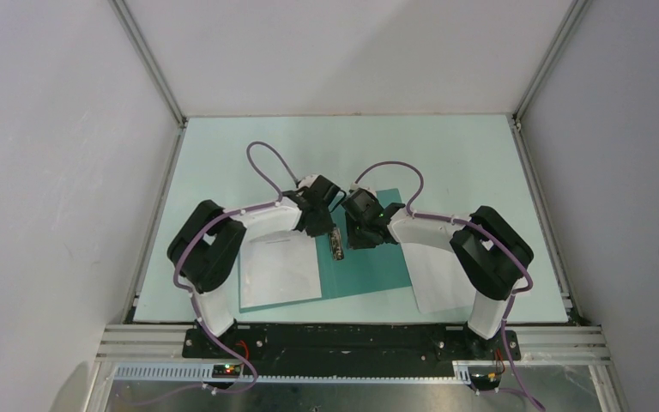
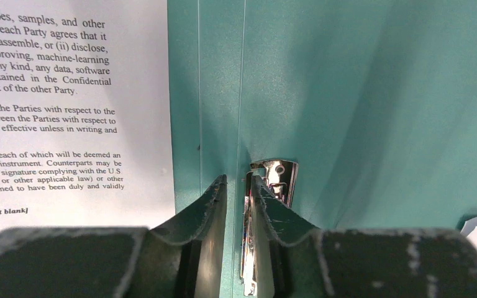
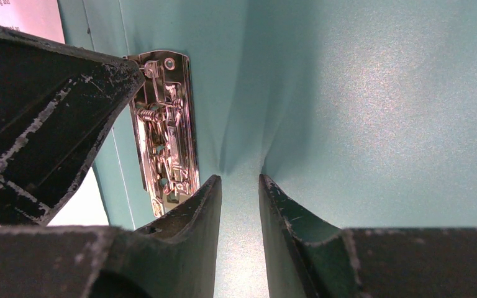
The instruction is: Put the files into the folder
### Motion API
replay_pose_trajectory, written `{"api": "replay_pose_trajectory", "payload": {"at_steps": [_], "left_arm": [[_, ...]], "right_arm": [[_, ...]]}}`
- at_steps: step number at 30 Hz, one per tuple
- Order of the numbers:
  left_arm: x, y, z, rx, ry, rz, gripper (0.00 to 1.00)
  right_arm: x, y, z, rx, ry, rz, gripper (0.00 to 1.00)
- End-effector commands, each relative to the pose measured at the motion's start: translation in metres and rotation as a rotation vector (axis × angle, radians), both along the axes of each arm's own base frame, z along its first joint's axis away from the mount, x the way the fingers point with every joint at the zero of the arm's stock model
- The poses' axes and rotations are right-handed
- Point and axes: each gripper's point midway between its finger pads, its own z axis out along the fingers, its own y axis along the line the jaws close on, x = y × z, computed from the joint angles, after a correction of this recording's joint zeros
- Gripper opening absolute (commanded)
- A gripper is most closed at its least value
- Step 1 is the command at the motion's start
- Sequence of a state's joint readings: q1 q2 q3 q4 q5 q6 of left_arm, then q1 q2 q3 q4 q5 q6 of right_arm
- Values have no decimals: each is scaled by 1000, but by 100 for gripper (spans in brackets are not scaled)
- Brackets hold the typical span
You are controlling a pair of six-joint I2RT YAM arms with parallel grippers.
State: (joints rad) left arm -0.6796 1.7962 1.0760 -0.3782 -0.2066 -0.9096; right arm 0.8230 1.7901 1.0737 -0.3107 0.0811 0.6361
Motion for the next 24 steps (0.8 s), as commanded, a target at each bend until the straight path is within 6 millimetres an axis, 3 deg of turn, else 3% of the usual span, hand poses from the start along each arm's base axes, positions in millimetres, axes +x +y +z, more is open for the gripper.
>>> {"api": "replay_pose_trajectory", "payload": {"at_steps": [1, 12, 14, 18, 24], "left_arm": [[0, 23, -21, 129, 42, 37, 24], [-12, 21, -56, 117, 160, 93, 23], [-18, 23, -61, 115, 181, 101, 19], [-31, 28, -58, 89, 200, 145, 3], [-53, 26, -46, -9, 244, 226, 0]], "right_arm": [[3, 1, 4, -1, -21, -7, 33], [4, 4, 16, 14, -49, 10, 33], [3, 4, 18, 13, -54, 14, 33], [1, 11, 25, 31, -76, 34, 33], [-9, 23, 37, 59, -110, 64, 33]]}}
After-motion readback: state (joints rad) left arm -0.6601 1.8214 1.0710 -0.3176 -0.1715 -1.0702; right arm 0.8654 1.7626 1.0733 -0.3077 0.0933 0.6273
